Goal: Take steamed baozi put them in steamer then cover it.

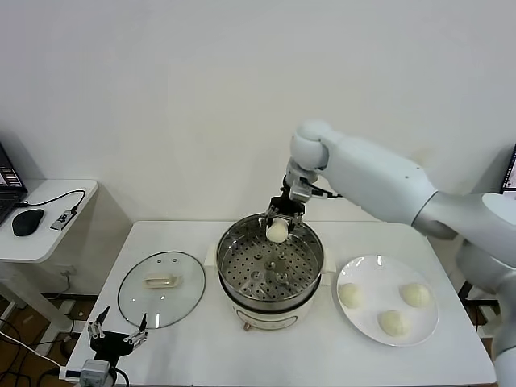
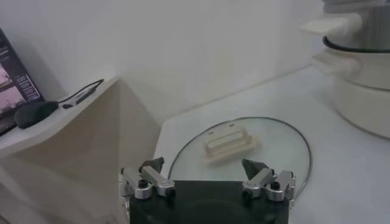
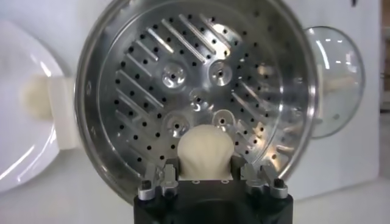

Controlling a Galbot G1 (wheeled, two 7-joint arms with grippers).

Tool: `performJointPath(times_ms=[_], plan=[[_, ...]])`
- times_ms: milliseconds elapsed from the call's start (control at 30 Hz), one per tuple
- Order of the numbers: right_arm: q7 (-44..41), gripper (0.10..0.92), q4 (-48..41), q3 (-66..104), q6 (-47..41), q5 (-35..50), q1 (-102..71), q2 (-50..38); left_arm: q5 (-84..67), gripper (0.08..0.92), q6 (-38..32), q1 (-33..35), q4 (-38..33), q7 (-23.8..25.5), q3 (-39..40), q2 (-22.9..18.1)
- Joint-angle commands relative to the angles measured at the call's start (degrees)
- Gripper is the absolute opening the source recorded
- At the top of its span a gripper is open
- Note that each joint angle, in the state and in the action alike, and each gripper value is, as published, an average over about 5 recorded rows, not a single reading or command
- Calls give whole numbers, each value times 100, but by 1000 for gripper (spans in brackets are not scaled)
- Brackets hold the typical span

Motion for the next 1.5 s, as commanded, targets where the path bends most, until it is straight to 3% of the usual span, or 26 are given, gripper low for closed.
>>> performJointPath(times_ms=[33,667,767,900,1033,1200,1367,1500], plan=[[336,518,-244,69,251,-848,-249,227,6,823,-1,-3,4,1,0,1],[806,520,-524,175,248,-1316,-516,512,20,823,-15,-52,106,-2,47,-32],[817,563,-505,172,245,-1264,-527,512,22,823,-15,-56,113,-1,53,-38],[833,678,-426,208,223,-1129,-499,476,21,823,-13,-53,118,-1,50,-37],[667,781,-204,204,-79,-516,-276,309,22,823,-12,-51,120,3,54,-42],[105,821,373,14,-904,1053,389,-228,31,823,-5,-37,98,23,68,-49],[-58,823,1030,-537,-2303,2548,1396,-1139,33,823,9,-13,33,64,100,-23],[-149,823,1373,-823,-3926,3216,1793,-1970,31,823,38,-7,-43,96,136,-32]])
